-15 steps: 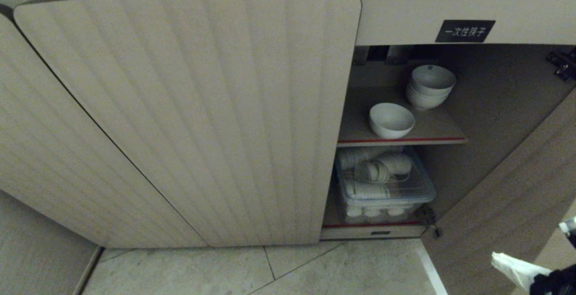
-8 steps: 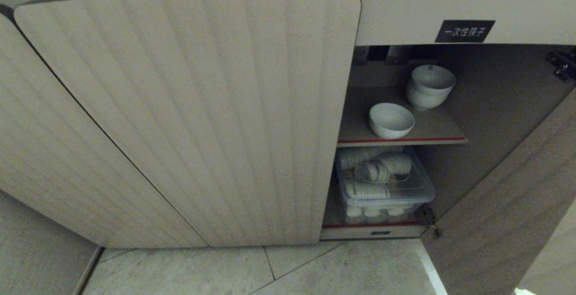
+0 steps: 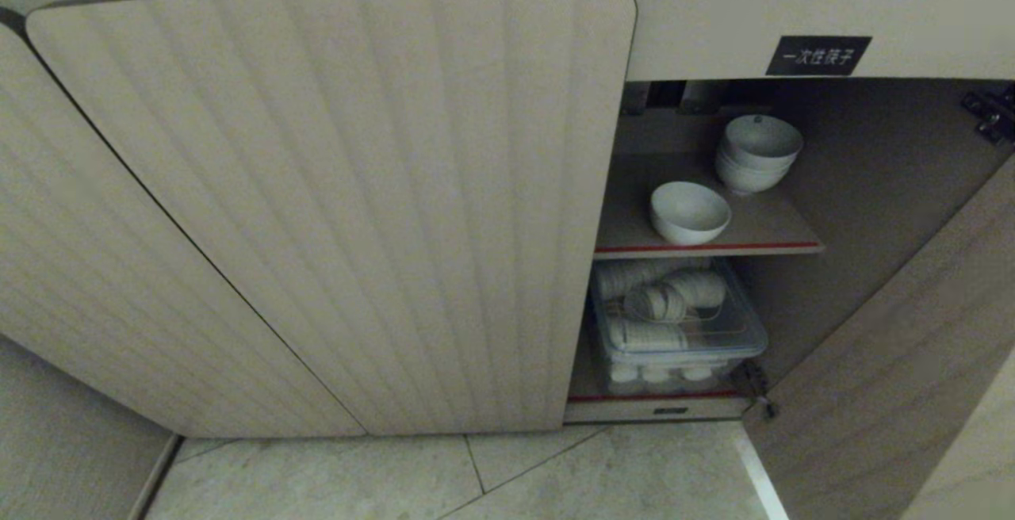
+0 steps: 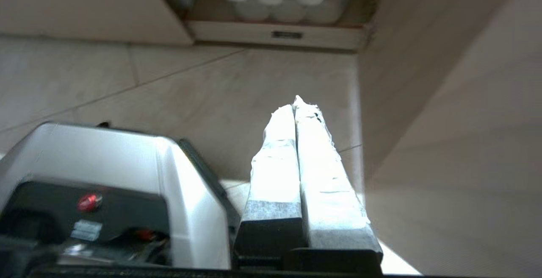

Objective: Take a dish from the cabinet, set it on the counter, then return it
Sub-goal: Close the cabinet door

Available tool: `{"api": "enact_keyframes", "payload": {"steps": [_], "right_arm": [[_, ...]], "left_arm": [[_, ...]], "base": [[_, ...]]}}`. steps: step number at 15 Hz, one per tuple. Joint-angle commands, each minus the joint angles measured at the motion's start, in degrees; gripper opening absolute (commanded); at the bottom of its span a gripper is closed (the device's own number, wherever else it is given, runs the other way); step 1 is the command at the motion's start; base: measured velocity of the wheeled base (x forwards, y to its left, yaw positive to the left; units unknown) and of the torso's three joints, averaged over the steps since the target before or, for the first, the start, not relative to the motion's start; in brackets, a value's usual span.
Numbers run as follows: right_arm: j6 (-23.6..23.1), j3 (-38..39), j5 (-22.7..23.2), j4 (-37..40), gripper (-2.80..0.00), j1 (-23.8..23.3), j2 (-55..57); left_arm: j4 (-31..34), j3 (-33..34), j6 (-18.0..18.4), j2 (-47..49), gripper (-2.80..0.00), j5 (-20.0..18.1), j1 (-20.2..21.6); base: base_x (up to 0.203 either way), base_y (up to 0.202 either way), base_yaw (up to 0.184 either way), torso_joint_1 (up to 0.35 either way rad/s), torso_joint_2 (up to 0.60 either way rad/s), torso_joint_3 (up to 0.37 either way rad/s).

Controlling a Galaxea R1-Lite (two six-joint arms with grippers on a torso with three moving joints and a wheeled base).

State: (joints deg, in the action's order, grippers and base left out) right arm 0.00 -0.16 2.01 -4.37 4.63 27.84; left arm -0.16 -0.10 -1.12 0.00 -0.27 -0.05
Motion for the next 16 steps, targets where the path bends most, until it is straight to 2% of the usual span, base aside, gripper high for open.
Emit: {"api": "enact_keyframes", "payload": {"steps": [1,3,7,9,16], "right_arm": [[0.20,-0.01,-0.97,3.21,-2.80,-0.10,-8.18],[0.21,0.01,-1.31,3.97,-2.80,0.40,-11.68],[0.50,-0.02,-1.39,4.11,-2.80,0.80,-11.67],[0.53,0.07,-1.39,4.11,-2.80,3.37,-11.58],[0.53,0.02,-1.39,4.11,-2.80,2.76,-11.67]], "left_arm": [[-0.02,0.01,-0.02,0.00,-2.80,0.00,-0.04],[-0.02,0.01,-0.02,0.00,-2.80,-0.07,0.02],[-0.02,0.01,-0.02,0.00,-2.80,-0.08,-0.04],[-0.02,0.01,-0.02,0.00,-2.80,-0.07,-0.03],[-0.02,0.01,-0.02,0.00,-2.80,-0.04,-0.04]], "base": [[0.000,0.000,0.000,0.000,0.00,0.000],[0.000,0.000,0.000,0.000,0.00,0.000],[0.000,0.000,0.000,0.000,0.00,0.000],[0.000,0.000,0.000,0.000,0.00,0.000],[0.000,0.000,0.000,0.000,0.00,0.000]]}}
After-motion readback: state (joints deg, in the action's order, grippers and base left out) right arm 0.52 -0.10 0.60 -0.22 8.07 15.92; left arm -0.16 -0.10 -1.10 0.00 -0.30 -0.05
